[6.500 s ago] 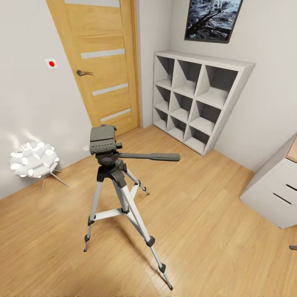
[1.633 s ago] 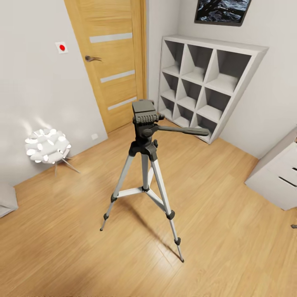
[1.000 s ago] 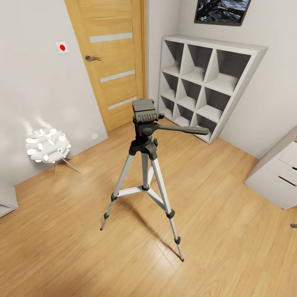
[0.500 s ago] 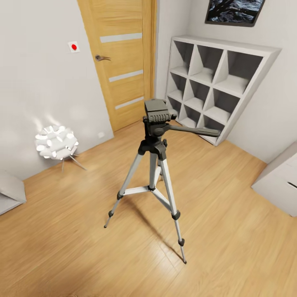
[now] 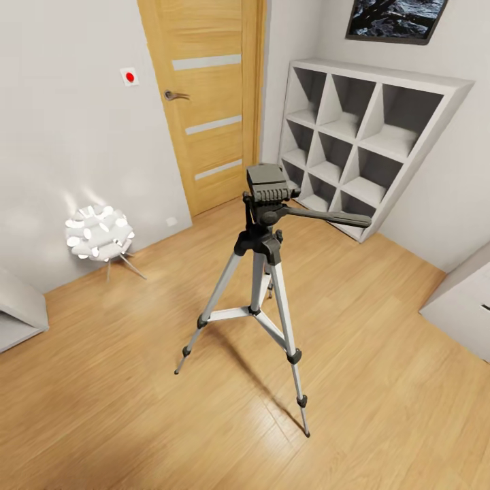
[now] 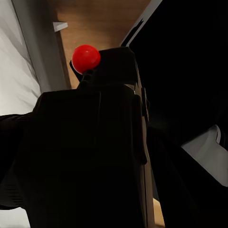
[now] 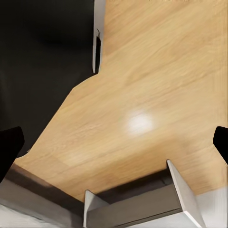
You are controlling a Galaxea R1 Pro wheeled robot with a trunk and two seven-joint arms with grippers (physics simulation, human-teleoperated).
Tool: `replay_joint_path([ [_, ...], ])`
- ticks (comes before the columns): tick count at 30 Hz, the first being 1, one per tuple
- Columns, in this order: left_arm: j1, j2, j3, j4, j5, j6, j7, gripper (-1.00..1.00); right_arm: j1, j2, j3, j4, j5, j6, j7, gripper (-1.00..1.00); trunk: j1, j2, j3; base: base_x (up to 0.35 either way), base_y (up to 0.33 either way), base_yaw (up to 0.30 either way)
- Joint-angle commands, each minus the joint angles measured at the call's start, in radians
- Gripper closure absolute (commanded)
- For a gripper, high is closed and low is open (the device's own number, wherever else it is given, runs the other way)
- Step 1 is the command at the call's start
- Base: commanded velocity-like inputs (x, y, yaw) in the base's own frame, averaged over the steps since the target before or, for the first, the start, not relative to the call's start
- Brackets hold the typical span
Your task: Attach the digital camera to the camera tripod in the bedroom.
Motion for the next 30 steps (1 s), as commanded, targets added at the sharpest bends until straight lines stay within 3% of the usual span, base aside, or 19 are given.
replay_joint_path([
  [1,0.0,0.0,0.008,0.0,-0.005,-0.003,0.0,1.0,0.0,0.0,-0.009,0.001,0.011,-0.003,0.004,-1.0,0.0,-0.001,-0.001,0.0,0.0,0.0],
  [7,0.0,0.0,0.008,0.0,-0.006,-0.003,0.0,1.0,0.0,0.007,-0.009,0.021,0.03,0.001,0.004,-1.0,0.0,-0.001,0.001,0.0,0.0,-0.028],
  [30,0.0,0.0,0.008,0.0,-0.006,-0.003,0.0,1.0,0.0,0.008,-0.009,0.033,0.033,-0.003,-0.007,-1.0,0.0,-0.001,0.023,0.0,0.0,-0.054],
])
